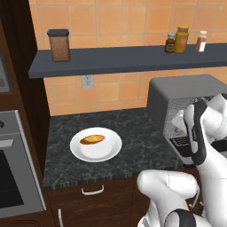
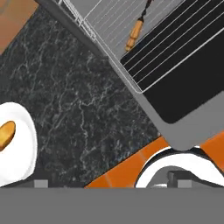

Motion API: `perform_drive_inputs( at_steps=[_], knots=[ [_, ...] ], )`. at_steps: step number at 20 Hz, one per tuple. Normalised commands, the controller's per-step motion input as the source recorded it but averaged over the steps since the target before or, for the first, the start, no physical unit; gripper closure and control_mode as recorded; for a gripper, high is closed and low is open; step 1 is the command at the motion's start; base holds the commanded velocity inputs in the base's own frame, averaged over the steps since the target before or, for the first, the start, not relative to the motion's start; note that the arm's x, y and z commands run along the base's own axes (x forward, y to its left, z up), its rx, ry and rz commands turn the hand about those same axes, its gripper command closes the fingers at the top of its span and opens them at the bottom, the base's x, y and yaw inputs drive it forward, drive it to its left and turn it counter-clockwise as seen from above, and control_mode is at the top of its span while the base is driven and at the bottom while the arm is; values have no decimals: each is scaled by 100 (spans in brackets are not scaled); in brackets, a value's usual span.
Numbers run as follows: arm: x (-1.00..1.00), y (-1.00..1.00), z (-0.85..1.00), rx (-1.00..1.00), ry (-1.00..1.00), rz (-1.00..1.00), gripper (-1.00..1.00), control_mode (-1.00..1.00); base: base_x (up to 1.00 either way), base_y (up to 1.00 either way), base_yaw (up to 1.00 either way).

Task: Pick up the kebab skewer and baguette bread, and place them inside the toaster oven. Close the toaster oven door and start by setting the timer.

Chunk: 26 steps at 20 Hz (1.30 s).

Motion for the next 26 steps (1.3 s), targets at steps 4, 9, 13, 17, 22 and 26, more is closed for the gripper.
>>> perform_drive_inputs(
  at_steps=[4,9,13,17,22,26],
  knots=[
    [0,100,33,-11,1,45,-100,-100,0,0,0],
    [1,100,22,-14,0,54,-100,-100,0,0,0],
    [6,94,4,-15,0,62,-100,-100,0,0,0],
    [42,70,0,-11,0,59,-100,-100,0,0,0],
    [58,39,-4,-15,0,60,-100,-100,0,0,0],
    [82,54,-18,-15,0,43,-100,-100,0,0,0]
  ],
)
